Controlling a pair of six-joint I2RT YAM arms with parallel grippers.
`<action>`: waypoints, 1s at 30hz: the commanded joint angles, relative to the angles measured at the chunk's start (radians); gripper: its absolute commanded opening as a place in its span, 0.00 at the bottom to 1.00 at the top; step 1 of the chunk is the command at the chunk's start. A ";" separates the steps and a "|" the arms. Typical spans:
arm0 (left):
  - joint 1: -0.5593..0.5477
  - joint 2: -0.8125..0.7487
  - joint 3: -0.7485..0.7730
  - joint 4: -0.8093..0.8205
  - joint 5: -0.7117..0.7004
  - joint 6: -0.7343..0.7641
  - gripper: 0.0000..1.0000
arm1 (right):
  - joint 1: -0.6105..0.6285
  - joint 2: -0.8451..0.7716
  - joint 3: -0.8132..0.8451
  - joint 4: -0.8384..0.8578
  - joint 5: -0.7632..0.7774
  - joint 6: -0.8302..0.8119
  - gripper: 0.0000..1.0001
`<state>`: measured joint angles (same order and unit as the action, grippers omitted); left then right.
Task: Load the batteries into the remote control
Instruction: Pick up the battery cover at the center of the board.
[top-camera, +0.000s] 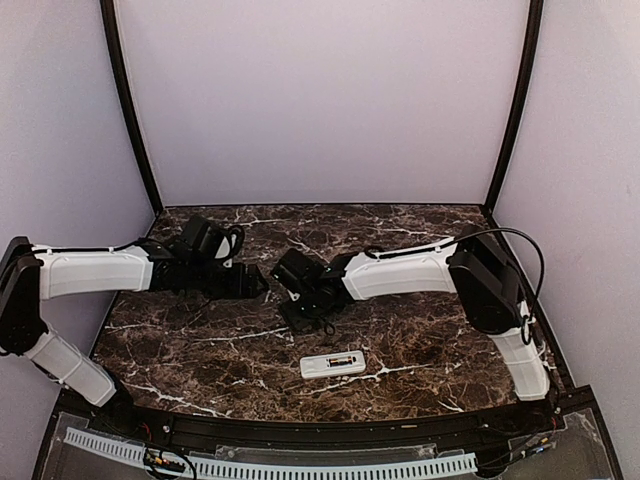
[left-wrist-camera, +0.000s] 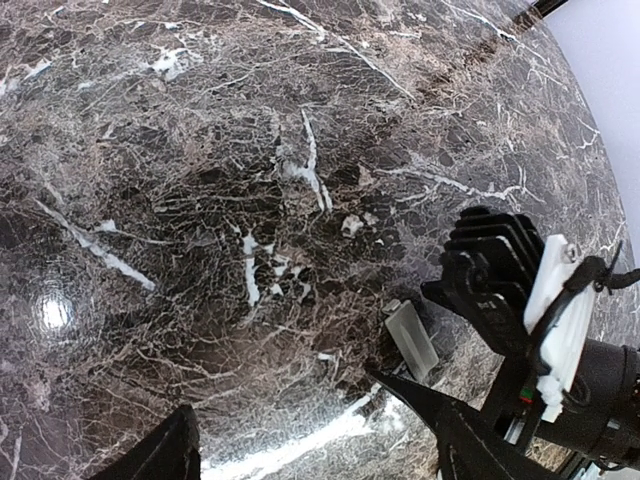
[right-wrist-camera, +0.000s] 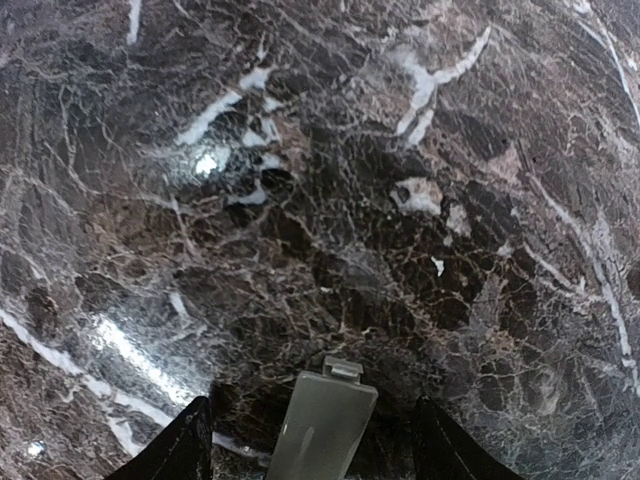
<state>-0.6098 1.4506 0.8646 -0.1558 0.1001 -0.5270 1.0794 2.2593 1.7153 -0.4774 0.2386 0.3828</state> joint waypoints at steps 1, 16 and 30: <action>0.008 -0.041 -0.010 0.002 -0.019 0.018 0.81 | 0.008 0.027 0.017 -0.040 0.019 0.033 0.63; 0.013 -0.053 -0.007 -0.001 -0.025 0.031 0.80 | 0.006 0.031 -0.012 -0.047 -0.010 0.012 0.28; 0.013 -0.065 -0.007 0.009 -0.015 0.046 0.80 | 0.003 -0.113 -0.095 0.078 -0.032 -0.016 0.20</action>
<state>-0.6037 1.4189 0.8646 -0.1505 0.0879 -0.4995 1.0798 2.2143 1.6436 -0.4564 0.2089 0.3752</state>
